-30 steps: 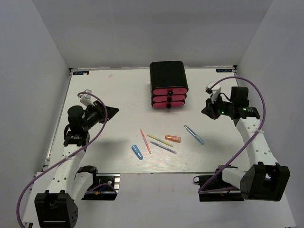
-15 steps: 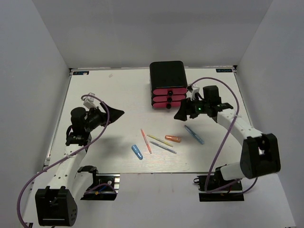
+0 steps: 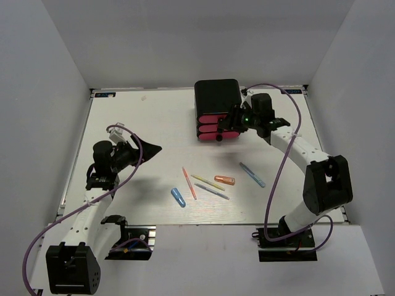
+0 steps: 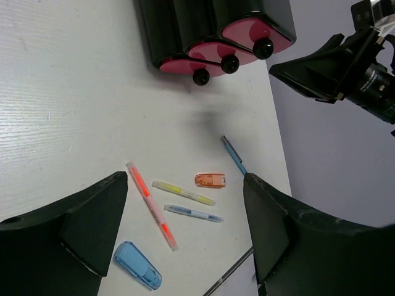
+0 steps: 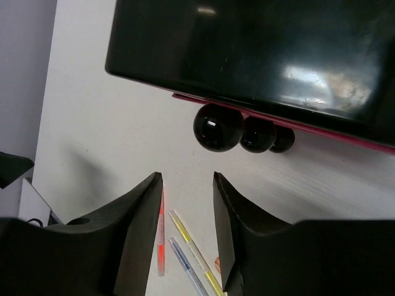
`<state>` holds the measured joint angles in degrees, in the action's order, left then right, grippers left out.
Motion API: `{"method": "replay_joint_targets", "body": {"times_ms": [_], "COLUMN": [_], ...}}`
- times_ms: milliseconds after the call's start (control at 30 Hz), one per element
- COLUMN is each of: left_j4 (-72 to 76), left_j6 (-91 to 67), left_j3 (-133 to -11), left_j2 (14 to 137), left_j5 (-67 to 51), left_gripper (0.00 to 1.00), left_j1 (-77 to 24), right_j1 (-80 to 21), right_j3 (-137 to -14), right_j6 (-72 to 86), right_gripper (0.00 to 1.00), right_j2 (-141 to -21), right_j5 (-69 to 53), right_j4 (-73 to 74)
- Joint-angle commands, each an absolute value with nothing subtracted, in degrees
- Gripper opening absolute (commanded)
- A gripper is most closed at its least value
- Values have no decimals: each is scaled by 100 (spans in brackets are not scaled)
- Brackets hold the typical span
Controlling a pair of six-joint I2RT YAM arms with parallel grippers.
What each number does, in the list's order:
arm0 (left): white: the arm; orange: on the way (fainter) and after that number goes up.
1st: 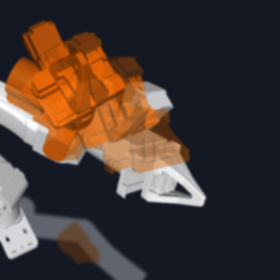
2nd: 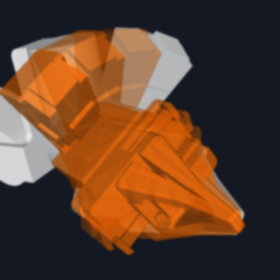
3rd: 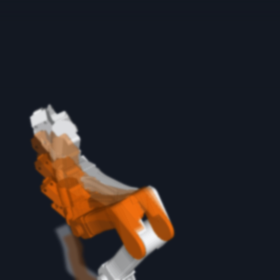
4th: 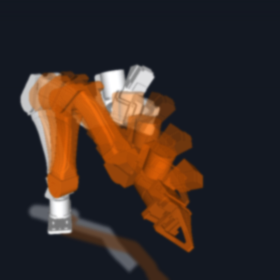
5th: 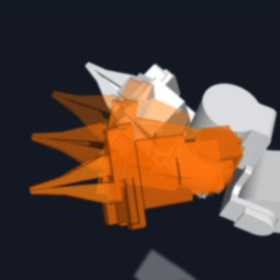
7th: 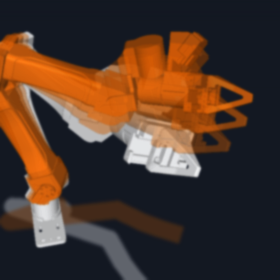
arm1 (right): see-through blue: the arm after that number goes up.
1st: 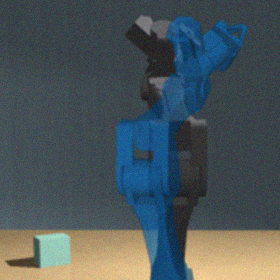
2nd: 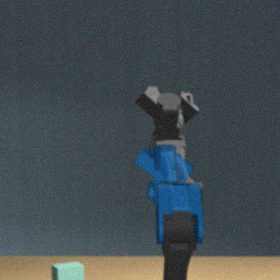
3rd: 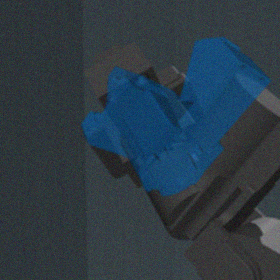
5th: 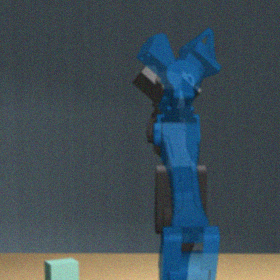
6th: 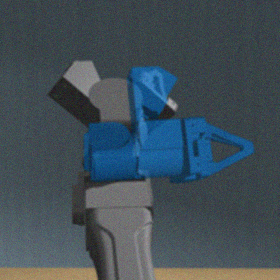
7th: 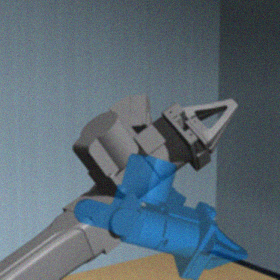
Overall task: Sort the stationery into containers
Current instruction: Open the drawer
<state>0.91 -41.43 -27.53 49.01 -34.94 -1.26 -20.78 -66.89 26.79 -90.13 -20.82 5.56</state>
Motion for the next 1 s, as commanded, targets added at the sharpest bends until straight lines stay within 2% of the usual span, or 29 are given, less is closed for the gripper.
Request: {"method": "replay_joint_targets", "body": {"times_ms": [0, 200, 433, 967], "left_j4": [141, 88, 35, -79], "left_j6": [-4122, -4122, -4069, -4069], "left_j3": [-2725, -2672, -2672, -2620], "left_j2": [4852, 4852, 4799, 4693], "left_j5": [-3463, -3463, -3410, -3357], "left_gripper": [85, 85, 85, 85], "left_j1": [-141, -141, -141, -141], "right_j1": [-2232, -2329, -2355, -2355], "right_j3": [-6855, -7040, -7260, -7400], "right_j6": [3067, 3120, 3120, 3041], "right_gripper": [44, 42, 50, 52], "right_j2": [-9158, -9307, -9518, -9712], "right_j5": [-1785, -1451, -1055, -870], "right_j4": [273, 202, 255, 299]}}
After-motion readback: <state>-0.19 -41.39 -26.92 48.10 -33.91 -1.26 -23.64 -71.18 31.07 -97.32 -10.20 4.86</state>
